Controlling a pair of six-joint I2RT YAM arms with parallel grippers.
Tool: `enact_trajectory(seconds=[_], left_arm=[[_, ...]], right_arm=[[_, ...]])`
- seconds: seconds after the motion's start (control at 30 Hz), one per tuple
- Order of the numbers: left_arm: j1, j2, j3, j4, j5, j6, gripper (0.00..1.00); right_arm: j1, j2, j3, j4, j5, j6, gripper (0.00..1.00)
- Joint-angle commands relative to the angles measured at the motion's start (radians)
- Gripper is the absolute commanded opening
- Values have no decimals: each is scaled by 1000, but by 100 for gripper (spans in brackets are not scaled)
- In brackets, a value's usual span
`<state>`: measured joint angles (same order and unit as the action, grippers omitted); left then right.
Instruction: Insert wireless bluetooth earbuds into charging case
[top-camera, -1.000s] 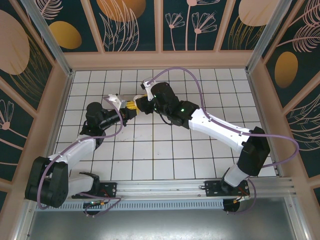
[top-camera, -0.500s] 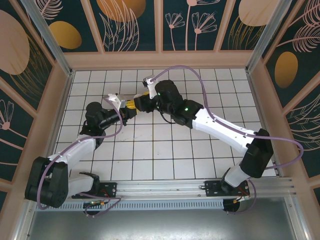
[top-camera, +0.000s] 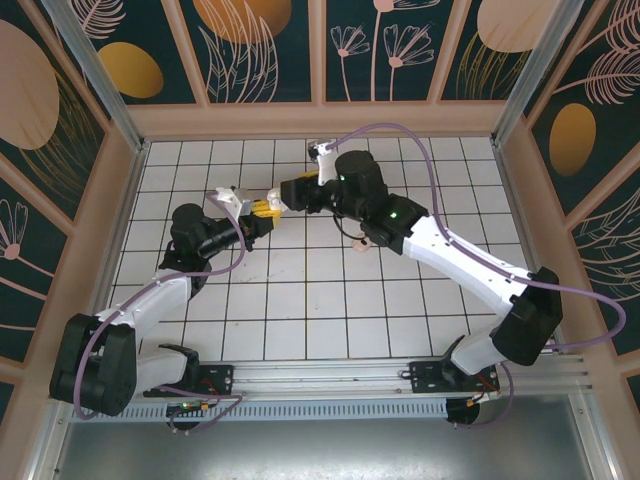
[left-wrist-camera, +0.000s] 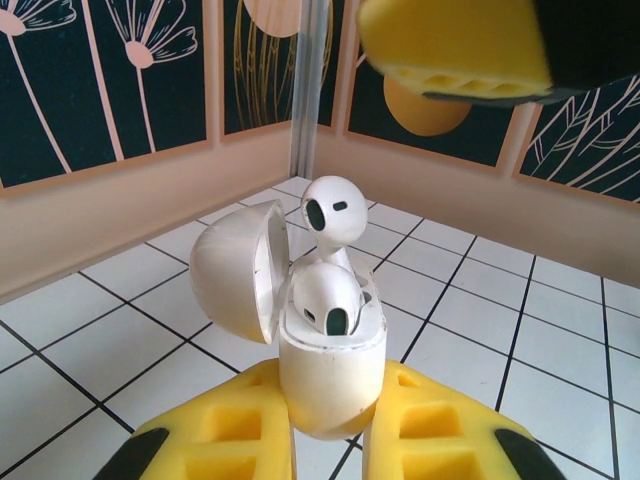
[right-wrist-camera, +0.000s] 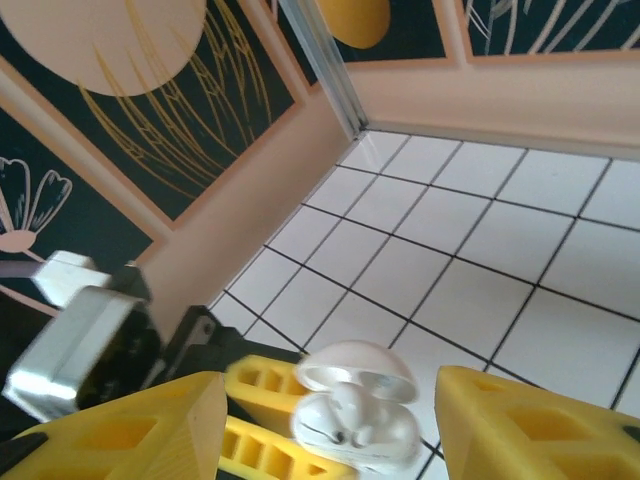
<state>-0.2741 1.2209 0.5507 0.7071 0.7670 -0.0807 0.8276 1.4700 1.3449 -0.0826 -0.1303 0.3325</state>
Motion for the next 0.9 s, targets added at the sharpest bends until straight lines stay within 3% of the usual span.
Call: enact_trajectory(seconds=[0.0, 0.33, 0.87], left_arm=[[-2, -23, 28, 50, 10, -9, 10], [-2, -20, 32, 51, 14, -10, 10], [-2, -15, 35, 54, 21, -12, 10]], right_arm=[[-33, -37, -42, 41, -84, 79, 56], [-55, -5, -19, 70, -224, 105, 38], [-87, 65, 18, 92, -292, 135, 34]])
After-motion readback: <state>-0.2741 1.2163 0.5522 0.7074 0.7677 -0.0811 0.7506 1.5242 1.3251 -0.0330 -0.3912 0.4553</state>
